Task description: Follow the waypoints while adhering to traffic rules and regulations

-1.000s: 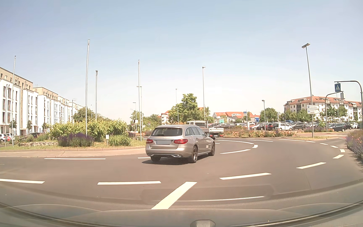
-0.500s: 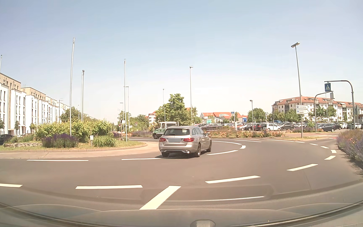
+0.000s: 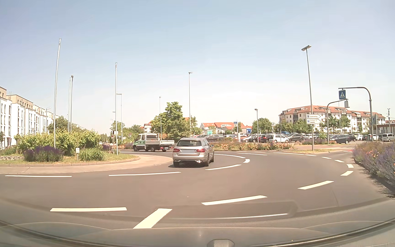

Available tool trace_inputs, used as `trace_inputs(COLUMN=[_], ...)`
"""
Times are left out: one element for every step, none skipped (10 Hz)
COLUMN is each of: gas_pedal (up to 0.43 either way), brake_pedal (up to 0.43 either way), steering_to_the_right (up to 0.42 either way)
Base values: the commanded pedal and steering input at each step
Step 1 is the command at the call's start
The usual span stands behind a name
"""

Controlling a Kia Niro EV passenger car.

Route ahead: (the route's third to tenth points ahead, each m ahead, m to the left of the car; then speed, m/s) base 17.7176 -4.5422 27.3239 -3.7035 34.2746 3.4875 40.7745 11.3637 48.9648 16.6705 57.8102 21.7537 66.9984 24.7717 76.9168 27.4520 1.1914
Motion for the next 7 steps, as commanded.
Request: trace_inputs(gas_pedal=[0.000, 0.000, 0.000, 0.000, 0.000, 0.000, 0.000], brake_pedal=[0.000, 0.000, 0.000, 0.000, 0.000, 0.000, 0.000], steering_to_the_right=[0.486, 0.480, 0.473, 0.466, 0.453, 0.438, 0.415])
